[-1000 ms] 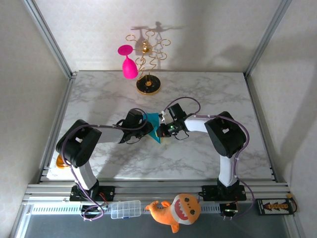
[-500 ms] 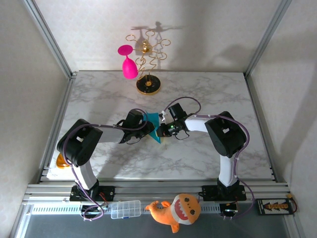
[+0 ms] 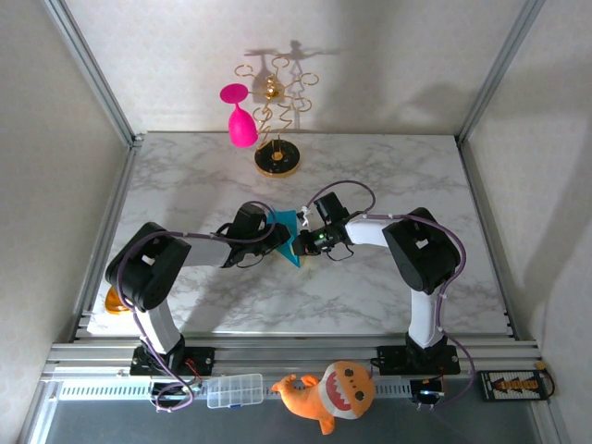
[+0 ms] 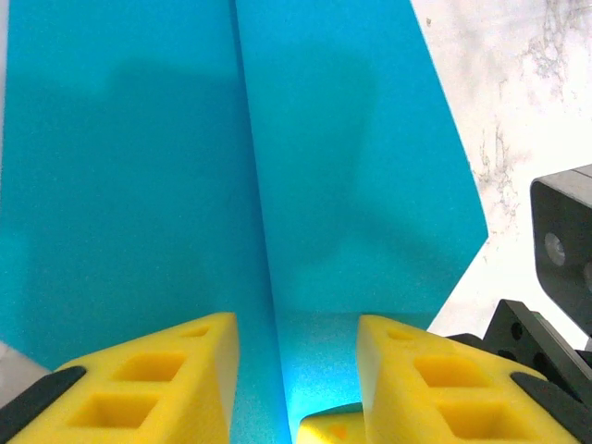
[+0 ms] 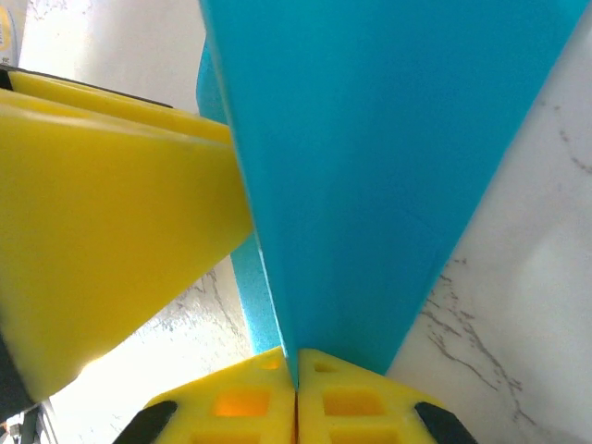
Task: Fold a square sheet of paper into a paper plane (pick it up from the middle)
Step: Fourth fold the wing at the center of the table.
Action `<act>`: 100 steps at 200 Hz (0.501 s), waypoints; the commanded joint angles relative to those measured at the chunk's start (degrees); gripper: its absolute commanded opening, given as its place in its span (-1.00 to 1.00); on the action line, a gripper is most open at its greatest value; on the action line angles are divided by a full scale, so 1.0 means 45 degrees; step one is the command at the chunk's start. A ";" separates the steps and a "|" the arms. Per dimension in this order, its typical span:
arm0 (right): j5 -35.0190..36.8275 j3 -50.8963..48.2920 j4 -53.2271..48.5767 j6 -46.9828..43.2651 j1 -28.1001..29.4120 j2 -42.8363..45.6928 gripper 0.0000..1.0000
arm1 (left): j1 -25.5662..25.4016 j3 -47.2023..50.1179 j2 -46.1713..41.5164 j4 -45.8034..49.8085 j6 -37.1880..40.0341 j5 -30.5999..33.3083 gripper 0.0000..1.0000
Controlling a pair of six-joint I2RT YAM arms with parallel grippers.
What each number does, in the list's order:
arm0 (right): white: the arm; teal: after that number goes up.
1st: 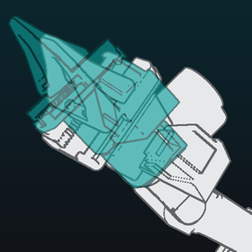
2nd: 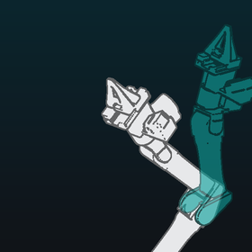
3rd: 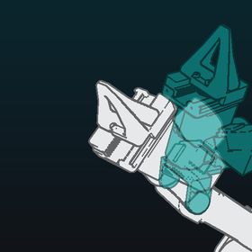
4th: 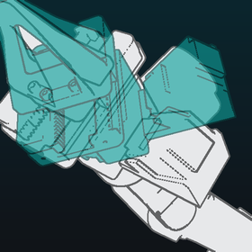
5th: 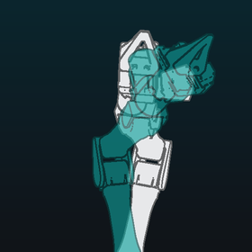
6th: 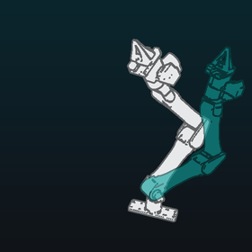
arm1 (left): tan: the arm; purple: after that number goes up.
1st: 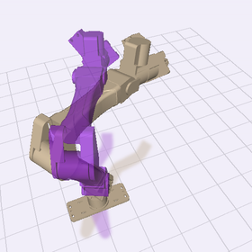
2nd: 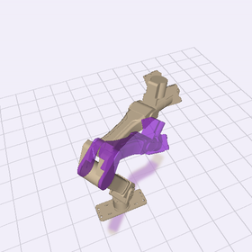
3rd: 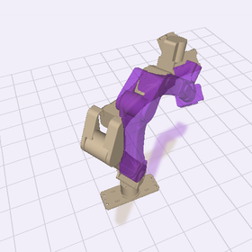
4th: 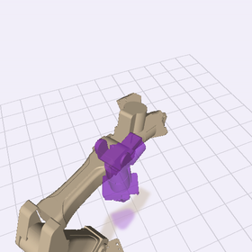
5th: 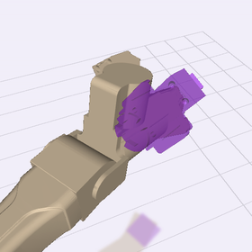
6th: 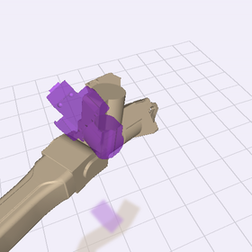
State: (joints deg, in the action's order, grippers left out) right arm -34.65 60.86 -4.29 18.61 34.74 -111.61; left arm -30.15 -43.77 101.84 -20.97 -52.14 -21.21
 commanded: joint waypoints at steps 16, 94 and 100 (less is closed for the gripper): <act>-0.0109 0.0000 -0.0422 -0.0326 -0.0101 -0.0029 -0.80 | 0.0099 -0.0073 0.0419 0.0426 -0.0196 0.0098 -0.24; -0.0006 0.0181 -0.0798 -0.0514 -0.0099 0.0360 -0.59 | 0.0084 -0.0371 0.0937 0.1868 -0.0466 0.0443 -0.23; 0.0096 0.0175 -0.0803 -0.0500 -0.0103 0.0467 -0.57 | 0.0079 -0.0372 0.0962 0.1976 -0.0501 0.0492 -0.24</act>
State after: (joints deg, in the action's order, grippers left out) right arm -34.79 60.90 -5.15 17.10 34.74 -111.46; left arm -30.15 -45.34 102.98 -18.20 -53.80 -21.10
